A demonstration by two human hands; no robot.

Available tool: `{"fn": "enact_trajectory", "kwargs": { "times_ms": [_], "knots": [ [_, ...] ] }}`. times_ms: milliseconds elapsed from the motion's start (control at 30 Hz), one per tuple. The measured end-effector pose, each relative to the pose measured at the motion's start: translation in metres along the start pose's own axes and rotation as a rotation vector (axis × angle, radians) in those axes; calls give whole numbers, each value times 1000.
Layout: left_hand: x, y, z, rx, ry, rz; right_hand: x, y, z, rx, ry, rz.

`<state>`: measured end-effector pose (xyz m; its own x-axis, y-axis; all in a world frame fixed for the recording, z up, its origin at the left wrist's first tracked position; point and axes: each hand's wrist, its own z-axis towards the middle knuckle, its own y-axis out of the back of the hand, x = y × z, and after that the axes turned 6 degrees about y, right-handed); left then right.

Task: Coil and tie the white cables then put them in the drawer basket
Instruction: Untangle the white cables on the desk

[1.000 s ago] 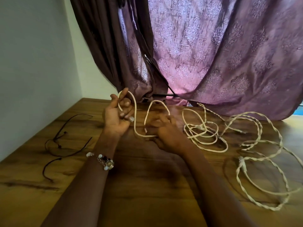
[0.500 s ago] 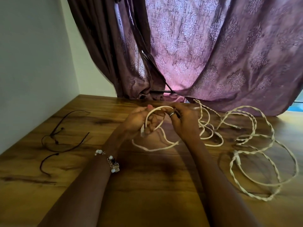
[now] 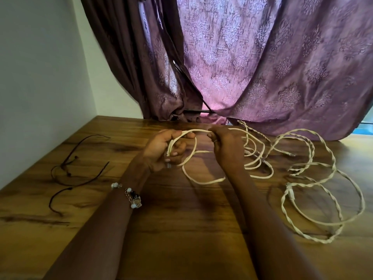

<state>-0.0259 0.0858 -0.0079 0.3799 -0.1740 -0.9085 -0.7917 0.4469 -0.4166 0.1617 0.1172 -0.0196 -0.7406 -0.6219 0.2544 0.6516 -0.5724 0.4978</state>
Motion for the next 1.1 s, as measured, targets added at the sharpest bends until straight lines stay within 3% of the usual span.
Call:
{"fn": "enact_trajectory", "kwargs": {
  "times_ms": [133,333,500,667,833,900,967,1100],
  "knots": [
    [2,-2,-1,71,20,24,-4,-7,-3,288,59,-338],
    [-9,-4,0,-29,-204,-194,6,-19,-2,577,70,-178],
    [-31,23,-12,-283,-269,-264,-3,-10,-3,713,12,-260],
    [-29,26,-10,-404,-280,-227,4,8,5,685,93,-342],
    [-14,2,4,-493,-360,-64,30,15,7,968,222,-124],
    [-6,1,8,-444,-346,68,34,16,5,962,304,-33],
    [1,1,9,-377,-301,150,32,20,4,852,340,58],
    [13,-2,10,-304,-176,663,22,37,9,590,221,201]
  ]
}}
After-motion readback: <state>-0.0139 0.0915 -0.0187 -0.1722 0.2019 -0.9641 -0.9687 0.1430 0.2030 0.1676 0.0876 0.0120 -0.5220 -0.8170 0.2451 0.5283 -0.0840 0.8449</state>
